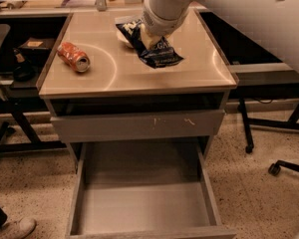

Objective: Pick blue chip bag from middle drawer and place on counter

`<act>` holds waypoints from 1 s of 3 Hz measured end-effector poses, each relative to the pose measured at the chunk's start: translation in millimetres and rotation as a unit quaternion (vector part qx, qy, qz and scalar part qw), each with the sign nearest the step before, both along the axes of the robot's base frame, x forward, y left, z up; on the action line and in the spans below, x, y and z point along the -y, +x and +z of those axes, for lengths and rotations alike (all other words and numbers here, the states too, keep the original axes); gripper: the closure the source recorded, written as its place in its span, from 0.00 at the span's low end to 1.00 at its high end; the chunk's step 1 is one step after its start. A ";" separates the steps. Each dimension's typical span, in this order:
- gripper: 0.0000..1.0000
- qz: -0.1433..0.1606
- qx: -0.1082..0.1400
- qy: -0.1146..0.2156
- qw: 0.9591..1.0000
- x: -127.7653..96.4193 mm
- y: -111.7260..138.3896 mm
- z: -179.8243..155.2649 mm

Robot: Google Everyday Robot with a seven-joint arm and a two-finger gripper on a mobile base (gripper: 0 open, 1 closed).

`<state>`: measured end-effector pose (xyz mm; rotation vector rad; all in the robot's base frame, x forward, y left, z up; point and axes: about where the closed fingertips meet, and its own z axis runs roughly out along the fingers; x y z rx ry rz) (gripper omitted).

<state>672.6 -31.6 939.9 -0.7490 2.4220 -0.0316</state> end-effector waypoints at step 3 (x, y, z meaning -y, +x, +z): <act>1.00 0.036 -0.048 -0.006 0.998 -46.3 43.0 -58.0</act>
Offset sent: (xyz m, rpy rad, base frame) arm 0.0550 0.0570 -0.0526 -0.0118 0.0939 0.0844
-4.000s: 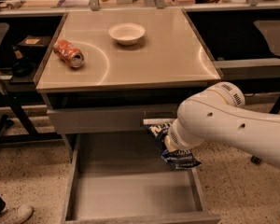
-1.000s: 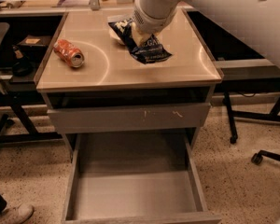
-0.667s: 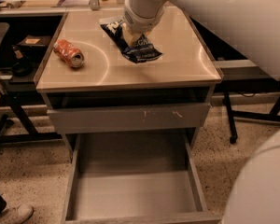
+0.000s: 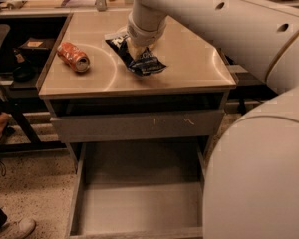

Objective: Pick blue chip bag from middle drawer and place on counter

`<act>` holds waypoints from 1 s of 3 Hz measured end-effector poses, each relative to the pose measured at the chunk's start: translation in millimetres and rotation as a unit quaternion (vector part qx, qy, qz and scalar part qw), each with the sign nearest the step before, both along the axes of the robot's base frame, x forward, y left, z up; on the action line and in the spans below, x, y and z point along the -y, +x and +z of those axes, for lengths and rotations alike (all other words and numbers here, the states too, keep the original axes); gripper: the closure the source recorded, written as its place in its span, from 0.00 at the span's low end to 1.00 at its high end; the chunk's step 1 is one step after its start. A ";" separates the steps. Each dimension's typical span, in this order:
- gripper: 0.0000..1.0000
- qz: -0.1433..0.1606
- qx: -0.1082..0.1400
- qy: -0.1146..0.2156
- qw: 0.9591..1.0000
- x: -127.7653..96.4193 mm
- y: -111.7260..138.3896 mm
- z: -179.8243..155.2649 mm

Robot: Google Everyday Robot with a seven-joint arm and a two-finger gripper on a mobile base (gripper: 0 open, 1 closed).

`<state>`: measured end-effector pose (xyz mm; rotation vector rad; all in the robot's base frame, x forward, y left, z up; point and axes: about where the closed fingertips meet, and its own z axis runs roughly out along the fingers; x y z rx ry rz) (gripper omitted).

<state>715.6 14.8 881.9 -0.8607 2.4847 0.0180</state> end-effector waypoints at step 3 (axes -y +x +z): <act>0.58 -0.005 -0.024 0.013 1.000 1.6 0.5 -36.3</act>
Offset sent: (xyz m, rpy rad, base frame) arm -0.0007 -0.0062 -0.0504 0.0642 0.0569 -0.0318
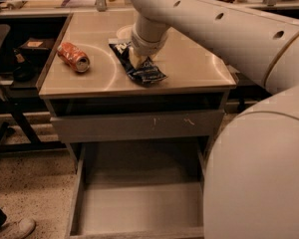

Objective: Pick blue chip bag from middle drawer and place on counter

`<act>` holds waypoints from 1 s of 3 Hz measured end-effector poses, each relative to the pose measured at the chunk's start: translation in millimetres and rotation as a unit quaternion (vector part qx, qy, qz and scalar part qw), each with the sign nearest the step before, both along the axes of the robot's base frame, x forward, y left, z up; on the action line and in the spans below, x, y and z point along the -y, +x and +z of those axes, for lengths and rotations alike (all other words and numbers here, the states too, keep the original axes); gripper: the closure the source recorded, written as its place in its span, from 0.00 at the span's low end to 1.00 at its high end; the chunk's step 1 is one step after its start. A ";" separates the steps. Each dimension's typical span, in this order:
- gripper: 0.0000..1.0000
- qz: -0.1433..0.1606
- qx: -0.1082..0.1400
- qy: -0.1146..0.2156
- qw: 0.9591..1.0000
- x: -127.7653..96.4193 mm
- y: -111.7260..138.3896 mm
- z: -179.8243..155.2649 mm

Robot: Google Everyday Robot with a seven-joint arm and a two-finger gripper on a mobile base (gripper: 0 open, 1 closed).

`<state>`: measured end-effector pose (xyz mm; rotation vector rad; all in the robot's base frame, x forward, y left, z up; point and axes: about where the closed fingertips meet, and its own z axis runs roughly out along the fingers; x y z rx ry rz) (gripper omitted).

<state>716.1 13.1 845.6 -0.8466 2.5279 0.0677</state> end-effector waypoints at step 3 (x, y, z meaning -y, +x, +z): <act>0.00 0.000 0.000 0.000 1.000 -0.1 0.0 -0.1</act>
Offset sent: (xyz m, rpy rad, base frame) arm 0.0000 0.0000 0.0000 0.0000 0.0000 0.0000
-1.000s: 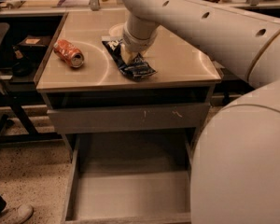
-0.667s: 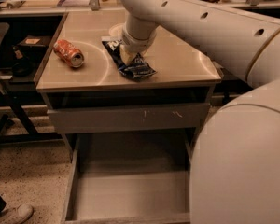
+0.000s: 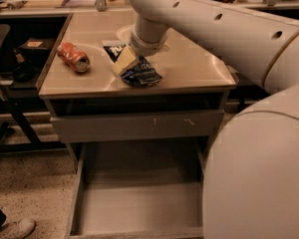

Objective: Pick blue chip bag from middle drawer and place on counter

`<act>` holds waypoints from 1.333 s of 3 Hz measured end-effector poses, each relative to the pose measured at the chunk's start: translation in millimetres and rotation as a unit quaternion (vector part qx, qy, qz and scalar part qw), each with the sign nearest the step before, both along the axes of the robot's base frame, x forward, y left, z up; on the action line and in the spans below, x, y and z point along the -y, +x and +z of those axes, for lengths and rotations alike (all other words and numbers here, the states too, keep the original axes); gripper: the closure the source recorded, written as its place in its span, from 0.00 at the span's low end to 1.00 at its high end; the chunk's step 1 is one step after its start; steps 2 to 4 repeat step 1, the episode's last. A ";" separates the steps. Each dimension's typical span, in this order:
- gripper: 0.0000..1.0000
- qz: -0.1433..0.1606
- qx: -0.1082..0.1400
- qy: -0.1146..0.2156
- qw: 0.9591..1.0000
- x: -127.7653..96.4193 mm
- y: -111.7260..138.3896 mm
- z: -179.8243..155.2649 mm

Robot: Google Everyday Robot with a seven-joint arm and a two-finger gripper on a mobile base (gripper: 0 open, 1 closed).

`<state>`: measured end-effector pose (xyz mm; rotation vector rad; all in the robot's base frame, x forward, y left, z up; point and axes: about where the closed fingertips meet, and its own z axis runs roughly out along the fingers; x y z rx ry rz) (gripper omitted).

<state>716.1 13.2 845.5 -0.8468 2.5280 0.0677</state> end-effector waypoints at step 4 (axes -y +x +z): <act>0.00 0.000 0.000 0.000 1.000 0.0 0.0 0.0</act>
Offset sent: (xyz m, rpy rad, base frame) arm 0.0000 0.0000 0.0000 0.0000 0.0000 0.0000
